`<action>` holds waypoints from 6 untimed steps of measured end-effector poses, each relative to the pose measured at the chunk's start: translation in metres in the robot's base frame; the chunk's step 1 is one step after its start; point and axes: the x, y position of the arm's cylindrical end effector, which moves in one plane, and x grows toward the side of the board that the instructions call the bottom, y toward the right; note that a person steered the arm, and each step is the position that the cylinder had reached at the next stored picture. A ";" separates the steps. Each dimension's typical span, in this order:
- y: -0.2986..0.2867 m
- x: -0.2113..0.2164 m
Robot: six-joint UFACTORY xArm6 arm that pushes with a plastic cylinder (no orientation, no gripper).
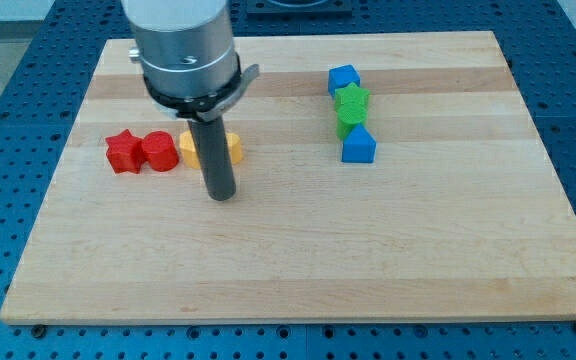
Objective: Push the yellow hexagon towards the top left
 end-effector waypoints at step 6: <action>-0.039 -0.117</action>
